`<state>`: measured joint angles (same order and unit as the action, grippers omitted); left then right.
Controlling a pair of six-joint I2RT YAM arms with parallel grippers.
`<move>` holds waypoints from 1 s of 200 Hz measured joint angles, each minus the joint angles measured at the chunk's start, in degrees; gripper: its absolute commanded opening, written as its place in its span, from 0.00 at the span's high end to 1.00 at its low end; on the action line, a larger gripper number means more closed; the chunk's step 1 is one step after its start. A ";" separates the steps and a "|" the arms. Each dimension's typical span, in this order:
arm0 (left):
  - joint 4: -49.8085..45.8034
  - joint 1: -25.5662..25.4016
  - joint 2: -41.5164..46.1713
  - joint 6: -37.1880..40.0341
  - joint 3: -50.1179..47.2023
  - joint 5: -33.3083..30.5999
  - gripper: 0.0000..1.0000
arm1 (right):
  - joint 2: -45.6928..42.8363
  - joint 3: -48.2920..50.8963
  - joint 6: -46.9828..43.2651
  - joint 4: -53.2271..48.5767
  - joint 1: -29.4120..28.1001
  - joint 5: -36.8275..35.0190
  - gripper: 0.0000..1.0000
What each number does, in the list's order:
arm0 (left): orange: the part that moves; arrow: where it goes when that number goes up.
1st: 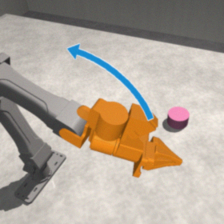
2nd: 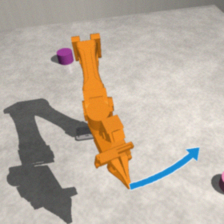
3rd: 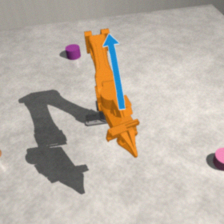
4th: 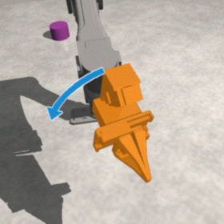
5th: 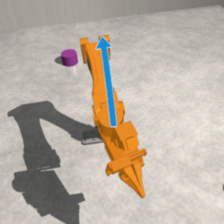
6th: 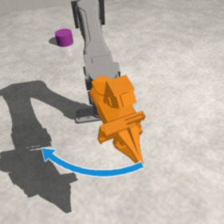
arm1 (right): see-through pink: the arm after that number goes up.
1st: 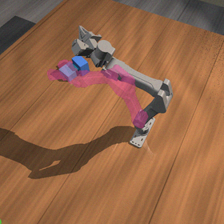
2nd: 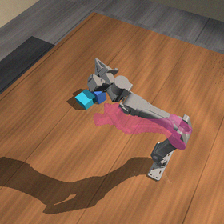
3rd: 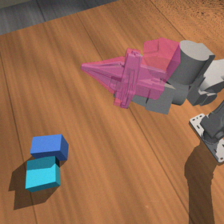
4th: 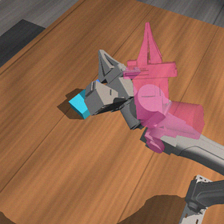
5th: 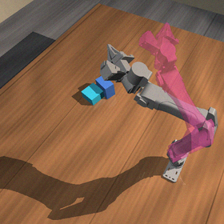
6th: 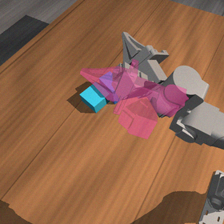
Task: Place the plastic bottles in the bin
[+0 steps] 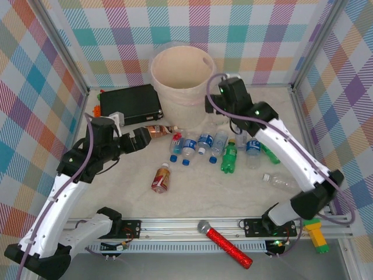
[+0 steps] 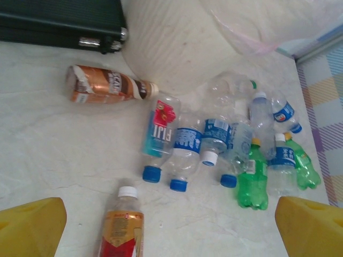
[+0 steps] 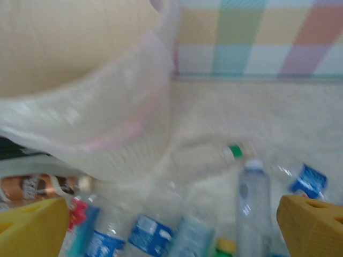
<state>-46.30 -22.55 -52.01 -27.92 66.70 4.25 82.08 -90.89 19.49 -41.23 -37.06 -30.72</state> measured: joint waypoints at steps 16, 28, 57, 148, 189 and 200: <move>1.79 -0.24 -1.11 0.17 -0.28 2.03 0.01 | -5.14 6.36 2.62 -0.94 0.44 -1.38 0.01; 3.10 -0.76 -2.14 0.20 -0.33 3.39 0.01 | -8.92 10.12 4.66 -2.58 0.96 -2.01 0.01; 5.66 -3.56 -5.33 0.33 -0.35 5.42 0.00 | -16.31 15.56 10.73 -8.74 5.09 -2.75 0.01; 7.45 -12.41 -12.83 0.83 0.17 5.35 0.01 | -28.72 31.85 29.59 -26.45 33.55 7.23 0.01; 7.26 -13.00 -13.11 2.05 1.31 4.48 0.00 | -24.90 37.51 31.12 -26.05 46.27 17.79 0.01; 7.26 -13.00 -13.05 2.12 1.38 4.04 0.01 | -24.41 39.39 31.43 -25.11 48.74 19.98 0.00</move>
<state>-39.05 -35.55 -65.06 -25.80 68.07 8.29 57.67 -51.51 50.92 -66.35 11.68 -10.74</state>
